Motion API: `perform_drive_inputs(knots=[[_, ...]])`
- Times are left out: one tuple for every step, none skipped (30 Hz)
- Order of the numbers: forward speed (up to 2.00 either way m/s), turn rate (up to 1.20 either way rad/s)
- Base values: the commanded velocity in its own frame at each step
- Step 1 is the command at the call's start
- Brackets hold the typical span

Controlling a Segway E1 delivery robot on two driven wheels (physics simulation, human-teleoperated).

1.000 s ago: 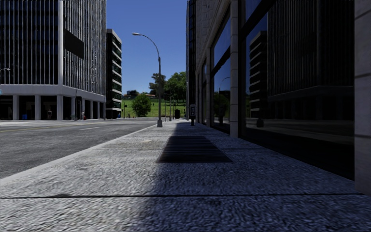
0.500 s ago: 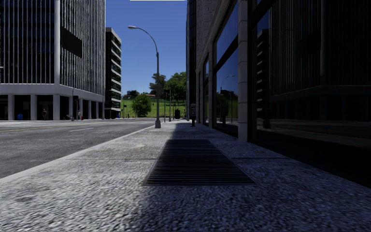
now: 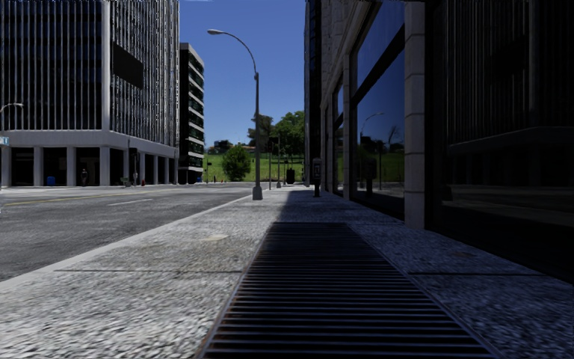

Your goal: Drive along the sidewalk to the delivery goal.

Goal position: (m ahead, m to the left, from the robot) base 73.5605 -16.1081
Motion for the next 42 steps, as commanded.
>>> perform_drive_inputs(knots=[[2.0, 0.0], [2.0, 0.0], [2.0, 0.0], [2.0, 0.0], [2.0, 0.0], [2.0, 0.0], [2.0, 0.0], [2.0, 0.0], [2.0, 0.0], [2.0, 0.0], [2.0, 0.0], [2.0, 0.0], [2.0, 0.0], [2.0, 0.0], [2.0, 0.0], [2.0, 0.0], [2.0, 0.0], [2.0, 0.0], [2.0, 0.0], [2.0, 0.0], [2.0, 0.0], [2.0, 0.0], [2.0, 0.0], [2.0, 0.0], [2.0, 0.0], [2.0, 0.0], [2.0, 0.0], [2.0, 0.0], [2.0, 0.0], [2.0, 0.0], [2.0, 0.0], [2.0, 0.0], [2.0, 0.0], [2.0, 0.0], [2.0, 0.0], [2.0, 0.0], [2.0, 0.0], [2.0, 0.0], [2.0, 0.0], [2.0, 0.0], [2.0, 0.0], [2.0, 0.0]])
